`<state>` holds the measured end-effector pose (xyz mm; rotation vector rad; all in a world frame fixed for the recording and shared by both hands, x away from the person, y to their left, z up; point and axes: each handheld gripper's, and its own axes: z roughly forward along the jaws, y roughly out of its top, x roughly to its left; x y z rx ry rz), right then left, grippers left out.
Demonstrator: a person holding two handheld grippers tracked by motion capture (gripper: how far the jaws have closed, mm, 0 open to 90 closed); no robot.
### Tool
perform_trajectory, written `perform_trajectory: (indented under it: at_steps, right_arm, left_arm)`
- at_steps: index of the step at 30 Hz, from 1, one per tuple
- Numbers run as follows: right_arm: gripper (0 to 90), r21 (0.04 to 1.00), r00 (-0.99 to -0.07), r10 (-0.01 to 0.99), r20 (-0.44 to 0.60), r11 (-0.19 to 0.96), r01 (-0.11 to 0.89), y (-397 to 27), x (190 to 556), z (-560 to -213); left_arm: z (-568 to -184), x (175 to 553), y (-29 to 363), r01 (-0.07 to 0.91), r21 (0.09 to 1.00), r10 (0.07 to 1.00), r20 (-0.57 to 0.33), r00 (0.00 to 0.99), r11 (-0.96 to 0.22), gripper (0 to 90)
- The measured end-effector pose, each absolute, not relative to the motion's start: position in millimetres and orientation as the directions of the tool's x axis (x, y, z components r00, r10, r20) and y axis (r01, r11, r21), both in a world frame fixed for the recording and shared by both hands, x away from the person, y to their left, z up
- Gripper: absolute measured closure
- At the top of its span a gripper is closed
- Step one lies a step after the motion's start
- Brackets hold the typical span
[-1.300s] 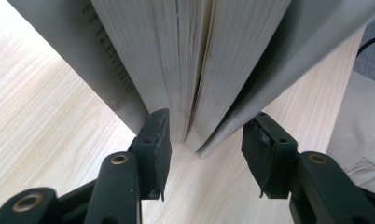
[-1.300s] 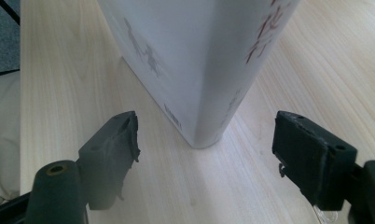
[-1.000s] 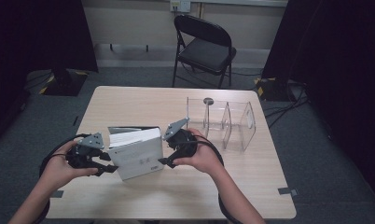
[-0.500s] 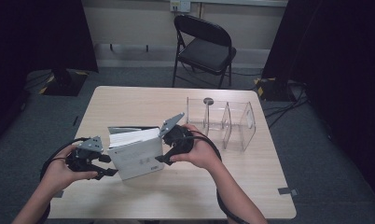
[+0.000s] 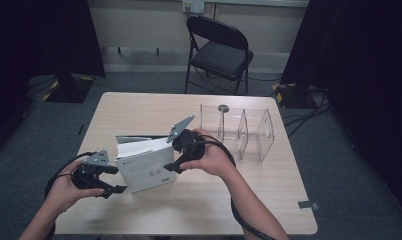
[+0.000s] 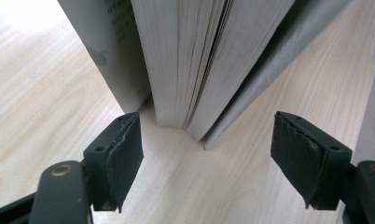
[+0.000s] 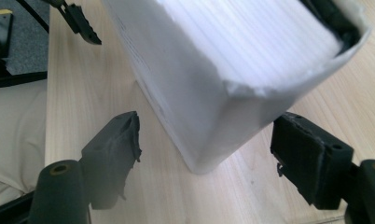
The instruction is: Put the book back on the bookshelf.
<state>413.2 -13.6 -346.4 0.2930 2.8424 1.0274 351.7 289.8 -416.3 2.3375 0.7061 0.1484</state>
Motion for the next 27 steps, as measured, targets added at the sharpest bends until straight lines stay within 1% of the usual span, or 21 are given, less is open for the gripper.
perform_trajectory:
  at_steps: [9, 15, 17, 20, 22, 23, 24, 25, 26, 27]
  right_arm:
    - [24.1, 0.645, -0.980, 0.196, -0.026, 0.752, 0.133, -4, 418, -338]
    - [27.4, 0.645, -0.982, 0.188, -0.010, 0.752, 0.138, 3, 420, -335]
    - [32.9, 0.640, -0.983, 0.183, -0.017, 0.758, 0.130, 4, 422, -334]
    - [37.5, 0.615, -0.986, 0.165, -0.004, 0.778, 0.128, 5, 425, -330]
    - [44.1, 0.599, -0.990, 0.138, -0.010, 0.794, 0.105, 5, 424, -328]
    - [44.1, 0.599, -0.990, 0.138, -0.010, 0.794, 0.105, 5, 424, -328]
    - [50.6, 0.599, -0.991, 0.134, 0.005, 0.793, 0.110, 3, 422, -327]
    - [52.1, 0.603, -0.991, 0.132, 0.016, 0.789, 0.115, 2, 421, -327]
    - [52.3, 0.613, -0.987, 0.158, 0.016, 0.778, 0.134, 2, 419, -328]
    - [52.5, 0.613, -0.986, 0.163, 0.014, 0.778, 0.138, 1, 418, -328]
  left_arm:
    - [-426, 351, 293, 0.462, 0.637, 0.540, -0.084, 0.837, -0.617, 23.6]
    - [-429, 351, 294, 0.465, 0.634, 0.542, -0.085, 0.836, -0.618, 23.7]
    - [-430, 351, 295, 0.462, 0.637, 0.541, -0.083, 0.837, -0.617, 24.0]
    - [-430, 351, 295, 0.467, 0.644, 0.550, -0.086, 0.831, -0.606, 24.0]
    - [-431, 351, 296, 0.469, 0.648, 0.553, -0.087, 0.829, -0.600, 24.1]
    - [-431, 351, 296, 0.469, 0.648, 0.553, -0.087, 0.829, -0.600, 24.1]
    - [-432, 352, 296, 0.464, 0.644, 0.548, -0.082, 0.832, -0.608, 24.1]
    - [-433, 352, 296, 0.463, 0.648, 0.551, -0.079, 0.831, -0.605, 24.1]
    - [-434, 352, 296, 0.465, 0.649, 0.553, -0.081, 0.829, -0.602, 24.1]
    - [-434, 352, 296, 0.465, 0.649, 0.553, -0.081, 0.829, -0.602, 24.1]
